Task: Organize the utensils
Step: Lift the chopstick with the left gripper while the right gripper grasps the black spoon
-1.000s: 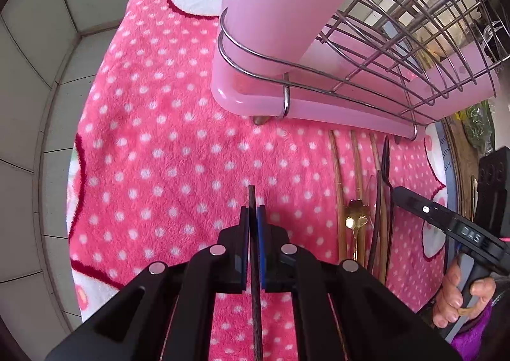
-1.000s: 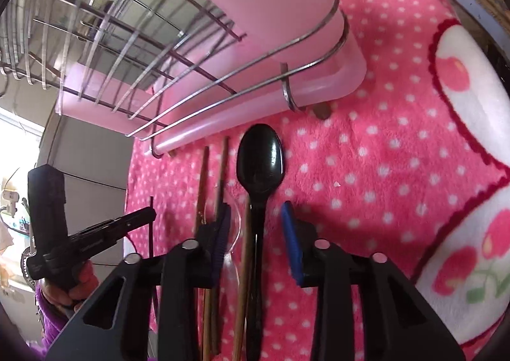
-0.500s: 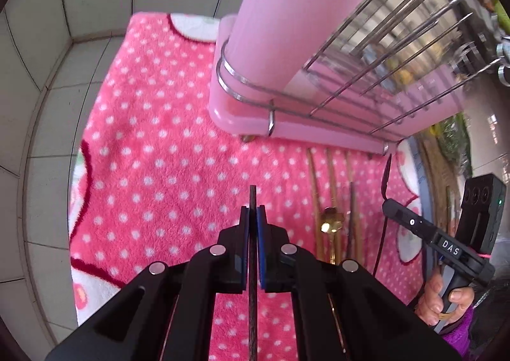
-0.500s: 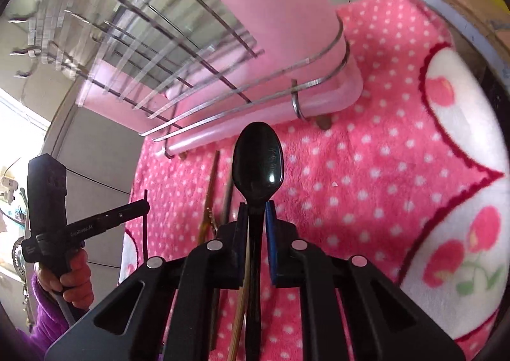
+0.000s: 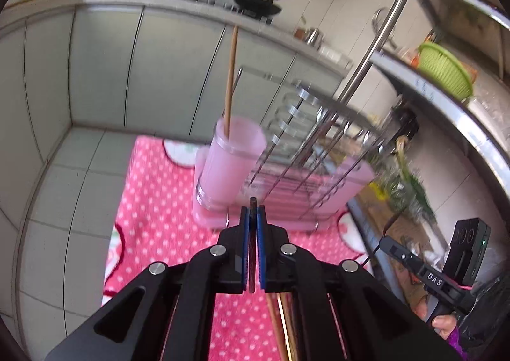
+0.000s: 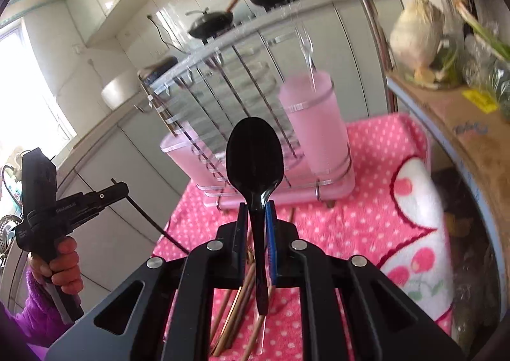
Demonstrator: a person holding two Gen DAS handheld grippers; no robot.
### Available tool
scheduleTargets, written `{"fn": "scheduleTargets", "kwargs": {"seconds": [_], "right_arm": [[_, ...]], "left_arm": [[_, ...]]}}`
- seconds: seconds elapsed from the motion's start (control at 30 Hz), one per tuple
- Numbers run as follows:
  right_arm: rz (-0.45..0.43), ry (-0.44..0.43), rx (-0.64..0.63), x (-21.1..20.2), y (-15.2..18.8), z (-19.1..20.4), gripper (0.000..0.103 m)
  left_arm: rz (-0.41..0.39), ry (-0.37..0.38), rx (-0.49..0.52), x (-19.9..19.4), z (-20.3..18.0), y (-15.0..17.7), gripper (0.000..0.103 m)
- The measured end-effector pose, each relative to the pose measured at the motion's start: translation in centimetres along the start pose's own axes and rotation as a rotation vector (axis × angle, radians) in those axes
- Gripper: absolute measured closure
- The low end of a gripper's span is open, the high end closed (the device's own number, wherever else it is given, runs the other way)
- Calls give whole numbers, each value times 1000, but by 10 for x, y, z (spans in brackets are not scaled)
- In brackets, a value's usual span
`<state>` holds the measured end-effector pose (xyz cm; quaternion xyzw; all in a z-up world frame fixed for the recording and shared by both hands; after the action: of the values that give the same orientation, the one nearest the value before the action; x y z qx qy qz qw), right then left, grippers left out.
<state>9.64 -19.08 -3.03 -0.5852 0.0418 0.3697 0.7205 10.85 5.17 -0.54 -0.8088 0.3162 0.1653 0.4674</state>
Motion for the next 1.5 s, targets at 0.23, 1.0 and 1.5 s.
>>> {"fn": "scheduleTargets", "kwargs": {"seconds": [0.23, 1.0, 1.5], "right_arm": [[-88, 22, -50, -31, -51, 6, 92], [-312, 142, -99, -37, -203, -28, 92], [-273, 185, -122, -15, -195, -34, 92]], "left_arm": [[-141, 39, 73, -44, -41, -50, 99], [-334, -35, 111, -65, -60, -168, 99], [-282, -60, 139, -28, -58, -153, 99]]}}
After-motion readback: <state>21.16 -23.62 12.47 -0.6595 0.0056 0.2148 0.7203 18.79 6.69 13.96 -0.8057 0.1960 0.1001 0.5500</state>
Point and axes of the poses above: each gripper's, at about its wrist camera, not at the fingertips, and x roughly the way its jaws point, z to its left, y to its underside, the point moved 9 cm from there along x, roughly the way its jaws point, and after that the axes turned 10 degrees about -x, right-handed, at the moved point
